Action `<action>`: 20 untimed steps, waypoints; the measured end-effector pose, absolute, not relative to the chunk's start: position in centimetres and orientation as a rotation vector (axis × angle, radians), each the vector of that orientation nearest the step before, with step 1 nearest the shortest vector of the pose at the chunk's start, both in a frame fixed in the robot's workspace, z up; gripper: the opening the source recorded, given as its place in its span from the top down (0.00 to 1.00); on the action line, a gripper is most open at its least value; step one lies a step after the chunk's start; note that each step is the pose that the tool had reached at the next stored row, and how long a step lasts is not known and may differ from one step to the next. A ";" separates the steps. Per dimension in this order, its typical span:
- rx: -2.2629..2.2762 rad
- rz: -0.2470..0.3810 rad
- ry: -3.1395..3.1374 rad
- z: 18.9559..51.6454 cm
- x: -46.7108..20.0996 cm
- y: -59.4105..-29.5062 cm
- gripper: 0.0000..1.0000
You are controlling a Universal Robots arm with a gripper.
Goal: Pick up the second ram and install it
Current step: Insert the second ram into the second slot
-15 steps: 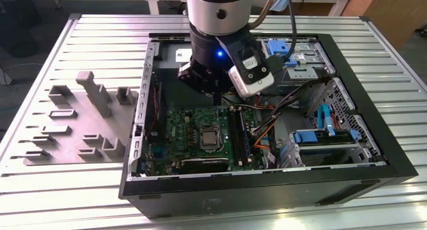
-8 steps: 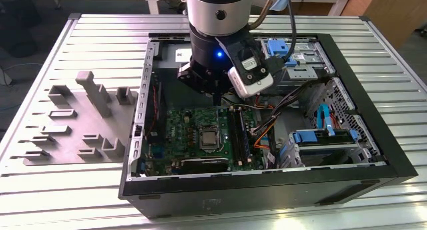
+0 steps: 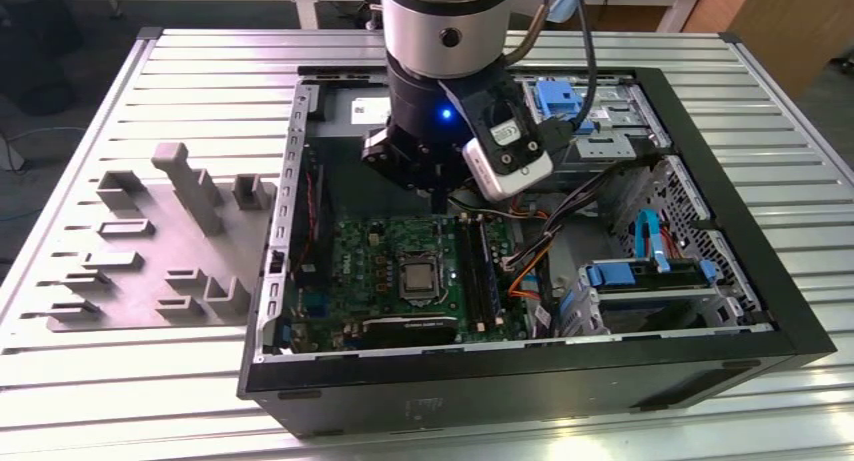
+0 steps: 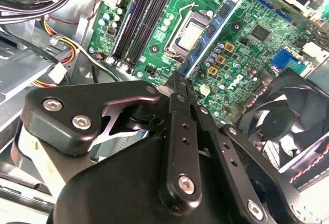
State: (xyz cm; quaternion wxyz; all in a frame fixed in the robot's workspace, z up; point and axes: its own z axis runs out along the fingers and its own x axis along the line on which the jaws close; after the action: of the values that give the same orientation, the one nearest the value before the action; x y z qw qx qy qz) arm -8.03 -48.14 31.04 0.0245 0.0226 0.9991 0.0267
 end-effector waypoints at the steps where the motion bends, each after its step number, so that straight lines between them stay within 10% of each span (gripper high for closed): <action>1: 0.070 0.083 3.091 31.0 -8.0 -48.1 0.89; 20: 0.033 0.085 3.092 29.3 -6.6 -48.1 0.89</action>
State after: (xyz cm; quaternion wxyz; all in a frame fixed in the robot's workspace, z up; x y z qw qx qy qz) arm -6.55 -48.14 29.35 0.0242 0.0107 0.9993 0.0273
